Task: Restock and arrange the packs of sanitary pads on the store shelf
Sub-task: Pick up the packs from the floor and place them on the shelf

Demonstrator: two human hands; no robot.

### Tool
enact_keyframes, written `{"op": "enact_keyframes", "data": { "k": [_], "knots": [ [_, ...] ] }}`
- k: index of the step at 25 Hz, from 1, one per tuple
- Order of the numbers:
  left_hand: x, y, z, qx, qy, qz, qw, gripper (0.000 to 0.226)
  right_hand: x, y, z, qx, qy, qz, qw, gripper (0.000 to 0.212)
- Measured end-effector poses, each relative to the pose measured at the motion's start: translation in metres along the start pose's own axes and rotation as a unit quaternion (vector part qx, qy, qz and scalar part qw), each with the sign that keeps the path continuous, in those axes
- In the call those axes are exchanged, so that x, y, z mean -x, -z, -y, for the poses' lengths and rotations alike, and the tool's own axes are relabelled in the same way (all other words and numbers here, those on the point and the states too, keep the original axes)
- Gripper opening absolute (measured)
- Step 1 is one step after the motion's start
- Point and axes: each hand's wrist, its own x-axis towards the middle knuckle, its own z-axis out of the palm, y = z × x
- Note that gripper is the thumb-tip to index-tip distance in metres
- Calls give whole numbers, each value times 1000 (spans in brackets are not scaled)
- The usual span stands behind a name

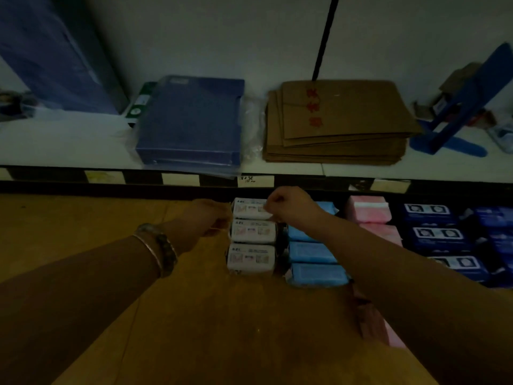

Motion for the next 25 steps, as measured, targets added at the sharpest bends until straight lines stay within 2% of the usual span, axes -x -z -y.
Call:
{"op": "enact_keyframes", "data": {
  "k": [3, 6, 8, 11, 15, 20, 25],
  "knots": [
    [-3, -5, 1, -22, -25, -23, 999, 10, 2, -6, -2, -100, 26, -81, 991, 6],
    [5, -11, -1, -48, -53, -38, 997, 15, 19, -10, 1, -172, 43, -208, 962, 13],
    [16, -14, -10, -20, -60, -38, 997, 12, 31, -11, 15, -233, 13, -243, 942, 20],
    [41, -19, -32, 40, -66, -42, 996, 14, 48, 0, 47, -299, 6, -246, 922, 23],
    [86, -9, -67, 98, -65, -45, 992, 15, 89, 33, 84, -290, 33, -206, 934, 21],
    [159, 13, -117, 101, -76, -38, 991, 18, 141, 94, 130, -300, 45, -243, 921, 24],
    [253, 36, -192, 102, -78, -36, 991, 26, 203, 172, 220, -303, 57, -267, 913, 24]
  ]
}}
